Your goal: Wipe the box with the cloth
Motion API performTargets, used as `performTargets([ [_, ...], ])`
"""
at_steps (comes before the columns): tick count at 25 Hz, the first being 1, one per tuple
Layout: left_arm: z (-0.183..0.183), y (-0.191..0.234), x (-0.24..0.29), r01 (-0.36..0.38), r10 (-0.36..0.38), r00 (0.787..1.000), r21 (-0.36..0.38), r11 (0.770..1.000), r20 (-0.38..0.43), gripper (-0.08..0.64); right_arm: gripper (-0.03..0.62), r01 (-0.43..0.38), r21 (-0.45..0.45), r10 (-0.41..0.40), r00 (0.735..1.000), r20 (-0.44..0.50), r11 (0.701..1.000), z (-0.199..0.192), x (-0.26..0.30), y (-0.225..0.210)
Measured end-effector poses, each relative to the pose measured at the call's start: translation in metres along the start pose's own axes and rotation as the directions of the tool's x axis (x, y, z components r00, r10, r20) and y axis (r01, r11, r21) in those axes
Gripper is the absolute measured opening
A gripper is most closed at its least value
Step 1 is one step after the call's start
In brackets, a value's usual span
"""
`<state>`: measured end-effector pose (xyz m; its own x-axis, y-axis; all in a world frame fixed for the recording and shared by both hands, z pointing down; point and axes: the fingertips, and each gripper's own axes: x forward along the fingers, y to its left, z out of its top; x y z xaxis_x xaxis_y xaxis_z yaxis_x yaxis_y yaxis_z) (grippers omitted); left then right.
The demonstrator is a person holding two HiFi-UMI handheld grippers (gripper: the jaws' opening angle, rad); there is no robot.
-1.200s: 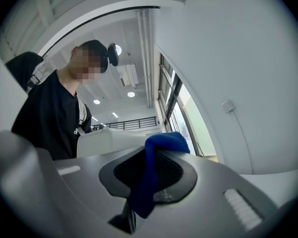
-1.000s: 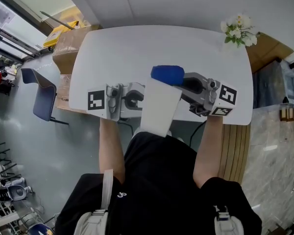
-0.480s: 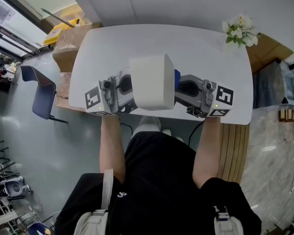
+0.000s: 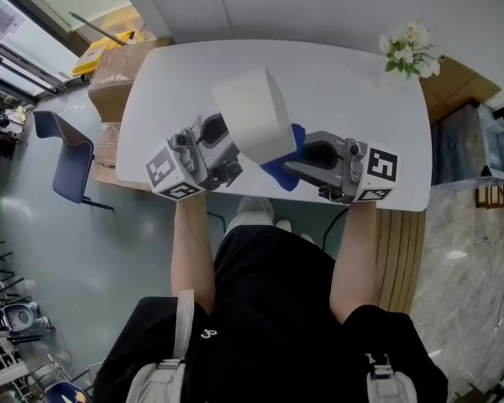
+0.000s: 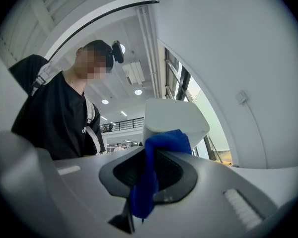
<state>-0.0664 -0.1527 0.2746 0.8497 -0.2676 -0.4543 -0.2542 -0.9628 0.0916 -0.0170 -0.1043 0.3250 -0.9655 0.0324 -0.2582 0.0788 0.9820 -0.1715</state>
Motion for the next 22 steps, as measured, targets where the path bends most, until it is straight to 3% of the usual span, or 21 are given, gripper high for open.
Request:
performTargets([
  [8,-0.003,0.020,-0.005,-0.128,0.129,0.991,0.012,0.992,-0.023,0.060,0.051,-0.030,-0.011,0.030,1.000,0.004,0.999,0.003,0.001,0.007],
  [12,-0.017,0.030,-0.015,-0.179,0.179,0.981,0.015,0.984,-0.074,0.057,0.051,-0.033,-0.023,0.034,0.999,0.018,0.999,0.006,0.001,0.009],
  [22,-0.058,0.028,-0.016,-0.152,0.173,0.939,0.093,0.984,-0.297,0.049,0.052,0.014,-0.048,-0.010,0.997,0.083,0.999,0.020,-0.006,0.005],
])
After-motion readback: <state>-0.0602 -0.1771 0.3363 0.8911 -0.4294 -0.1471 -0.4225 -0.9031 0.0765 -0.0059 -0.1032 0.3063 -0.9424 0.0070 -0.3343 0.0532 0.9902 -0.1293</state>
